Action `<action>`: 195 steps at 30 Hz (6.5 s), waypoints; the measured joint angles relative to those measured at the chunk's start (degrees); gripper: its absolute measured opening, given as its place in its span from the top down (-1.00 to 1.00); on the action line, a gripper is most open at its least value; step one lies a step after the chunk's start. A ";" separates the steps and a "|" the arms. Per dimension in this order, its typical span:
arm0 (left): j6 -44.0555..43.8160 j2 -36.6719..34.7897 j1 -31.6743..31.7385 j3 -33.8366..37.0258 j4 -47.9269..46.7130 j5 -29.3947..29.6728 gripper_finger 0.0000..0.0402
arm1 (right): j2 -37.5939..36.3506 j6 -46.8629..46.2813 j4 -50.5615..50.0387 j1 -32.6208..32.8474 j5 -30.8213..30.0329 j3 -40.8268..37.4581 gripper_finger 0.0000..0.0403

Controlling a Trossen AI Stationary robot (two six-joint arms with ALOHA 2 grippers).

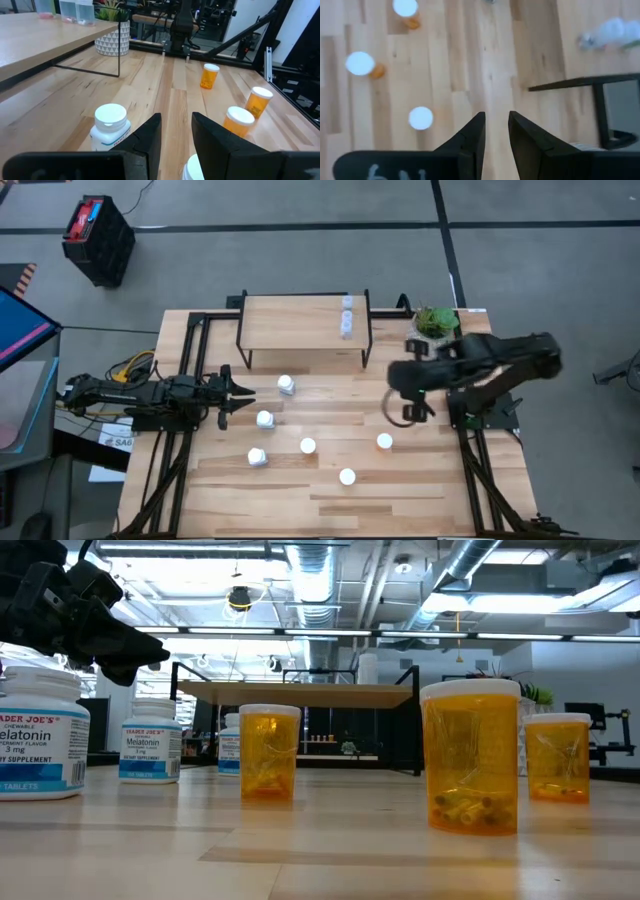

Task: Pick and place medicine bottles onto shelf by color
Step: Adjust the right orange pill bottle, then adjust the bottom orange pill bottle, then put the top white pill bottle on the shelf

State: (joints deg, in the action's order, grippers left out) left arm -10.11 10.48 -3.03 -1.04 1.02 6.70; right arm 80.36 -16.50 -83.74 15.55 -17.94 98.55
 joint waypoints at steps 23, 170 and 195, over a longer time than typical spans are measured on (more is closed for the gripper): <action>-0.26 0.09 0.00 0.00 -0.02 -0.15 0.52 | -5.82 -10.29 30.82 8.19 1.15 -35.65 0.47; 3.02 0.44 0.00 0.00 -0.04 -0.07 0.52 | 28.72 -40.72 66.52 0.27 10.85 -29.71 0.41; 3.02 0.42 0.00 0.00 -0.02 -0.07 0.52 | 14.82 -21.22 60.38 -3.17 14.91 -29.73 0.41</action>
State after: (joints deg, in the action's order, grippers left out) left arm -7.09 10.90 -3.03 -1.04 0.99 6.63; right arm 95.18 -37.73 -23.35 12.38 -3.03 68.82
